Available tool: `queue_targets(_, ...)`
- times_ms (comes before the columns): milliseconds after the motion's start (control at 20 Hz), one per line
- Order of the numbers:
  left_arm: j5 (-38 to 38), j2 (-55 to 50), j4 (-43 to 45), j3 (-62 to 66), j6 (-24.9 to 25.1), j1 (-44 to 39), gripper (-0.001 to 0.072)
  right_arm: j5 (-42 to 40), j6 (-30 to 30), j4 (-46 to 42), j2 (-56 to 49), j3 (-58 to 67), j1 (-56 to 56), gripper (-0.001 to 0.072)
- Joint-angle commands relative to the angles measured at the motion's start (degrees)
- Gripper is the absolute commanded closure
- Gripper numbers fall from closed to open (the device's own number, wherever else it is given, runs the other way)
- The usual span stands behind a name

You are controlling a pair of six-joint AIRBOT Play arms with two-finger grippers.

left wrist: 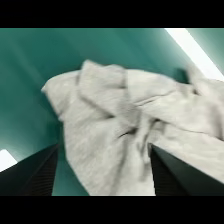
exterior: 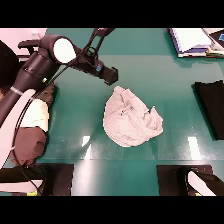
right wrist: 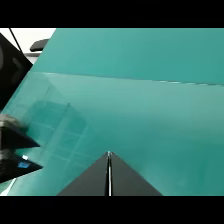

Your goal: Fold the shirts.

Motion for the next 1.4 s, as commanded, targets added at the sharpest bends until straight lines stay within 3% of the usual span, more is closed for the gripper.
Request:
queue_targets(0,-0.7,-7.5,-6.0,-2.6,-0.5,5.2,0.0066,0.6,0.0,0.0,-0.3,0.1,0.9,0.0700)
queue_targets(300,3.2,-19.6,-12.6,-2.6,0.2,5.2,0.0066,0.9,0.0,-0.1,-0.3,0.1,0.9,0.0700)
queue_targets(400,3.9,-20.6,-17.1,-2.6,3.6,4.7,0.0067,0.6,0.0,-0.1,-0.2,-0.5,0.9,0.0700)
queue_targets(550,6.0,-20.6,-16.7,-2.6,5.4,2.5,0.0072,0.2,0.0,-0.1,0.2,-4.8,0.9,0.0700)
queue_targets(650,6.3,-20.6,-15.8,-2.6,5.5,2.1,0.0504,0.2,0.0,-0.2,0.2,-8.3,0.9,0.0699)
queue_targets(700,6.3,-20.6,-15.8,-2.5,5.6,2.3,0.0680,0.3,0.0,-0.3,0.2,-10.4,0.9,0.0700)
queue_targets(800,3.4,-20.4,-14.5,0.1,5.4,3.5,0.0687,0.9,1.0,-3.5,0.2,-15.1,0.9,0.0700)
queue_targets(1000,-0.1,-15.2,-10.9,5.4,5.4,9.5,0.0687,4.8,7.0,-17.8,-0.1,-27.5,0.9,0.0696)
queue_targets(1050,0.0,-13.6,-10.9,5.7,5.4,11.0,0.0687,4.7,7.0,-17.8,-0.7,-31.7,0.9,0.0530)
queue_targets(1100,-0.2,-12.5,-10.9,6.0,5.4,12.2,0.0686,4.7,7.0,-16.9,-2.2,-35.5,1.0,0.0246)
queue_targets(1150,-0.6,-11.5,-10.9,6.0,5.5,13.3,0.0686,4.2,6.9,-15.3,-4.2,-38.4,1.5,0.0214)
queue_targets(1350,-3.4,-10.9,-9.9,6.0,5.5,14.2,0.0687,-6.6,5.7,-8.6,-13.8,-42.6,8.8,0.0222)
